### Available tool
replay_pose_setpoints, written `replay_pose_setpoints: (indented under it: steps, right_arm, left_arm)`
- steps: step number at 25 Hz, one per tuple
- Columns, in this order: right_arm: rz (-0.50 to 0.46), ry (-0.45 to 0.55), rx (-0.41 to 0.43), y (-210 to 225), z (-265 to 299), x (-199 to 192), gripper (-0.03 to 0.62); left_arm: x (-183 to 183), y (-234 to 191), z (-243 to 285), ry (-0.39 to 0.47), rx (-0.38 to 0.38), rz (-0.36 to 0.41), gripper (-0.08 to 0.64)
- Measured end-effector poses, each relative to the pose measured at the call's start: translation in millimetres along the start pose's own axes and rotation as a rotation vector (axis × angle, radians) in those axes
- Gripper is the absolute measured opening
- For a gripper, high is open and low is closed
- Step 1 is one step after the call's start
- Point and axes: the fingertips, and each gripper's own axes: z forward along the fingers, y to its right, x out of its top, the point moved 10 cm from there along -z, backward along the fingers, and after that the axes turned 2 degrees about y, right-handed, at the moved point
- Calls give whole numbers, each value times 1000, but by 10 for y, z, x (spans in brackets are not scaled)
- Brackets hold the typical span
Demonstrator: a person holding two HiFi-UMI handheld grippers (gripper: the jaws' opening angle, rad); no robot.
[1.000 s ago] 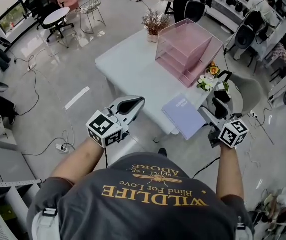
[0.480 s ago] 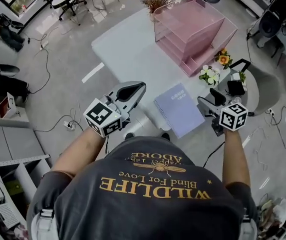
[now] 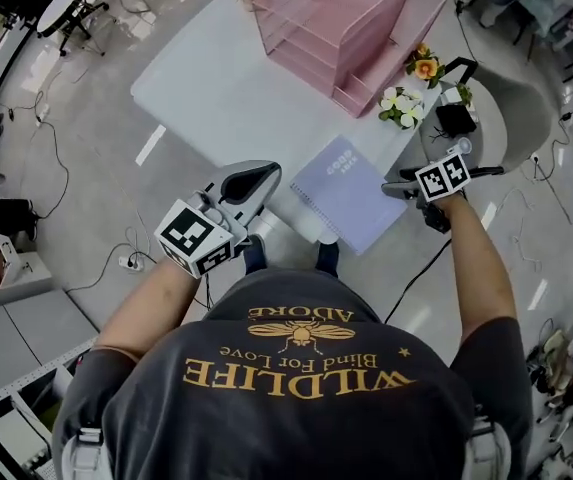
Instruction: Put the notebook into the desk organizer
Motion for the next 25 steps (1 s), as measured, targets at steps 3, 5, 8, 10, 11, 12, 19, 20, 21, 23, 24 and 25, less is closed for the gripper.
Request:
replay_pose_setpoints:
  steps: [3,5,8,10,11,12,19,20,21,23,24,25]
  right_arm:
    - [59,-120,53,155,253,-94,353]
    - [94,-164,92,237,395,-135,353]
    - [131,-210,175,250,553,-187,351]
    - [142,-247,219,215,619,-220,334]
    - [145,-264,231,200,643,-234,326]
    - [148,-278,237,190,661,-245,314]
    - [136,-280,170,73,508,-262,179]
    - [132,-264,163,30,449,-266,128]
    - [133,-242,164,-23,384,-271,83]
    - [145,-192,193,-148,247,-281,34]
    - [151,-169,212,-211,180,-287,32]
    - [153,-149,230,-273,115,-292,31]
  left_arm:
    - [-83,27,35,-26,-23,-4,2]
    - [-146,39,31,-44,-21,-7,2]
    - [-209,36,-8,-57,-4,-24,2]
    - [-227,26,-34,-59,6,-35,2]
    - [-233,18,-41,-60,11,-39,2]
    - [-240,10,-42,-59,15,-43,2]
    - [-237,-33,6,-43,11,-63,2]
    - [-229,-36,13,-39,7,-62,2]
    - [-216,-34,16,-36,3,-61,2]
    - [-178,-26,16,-26,-4,-61,2]
    - [-156,-26,16,-20,-8,-60,2]
    - [-135,-32,17,-13,-11,-60,2]
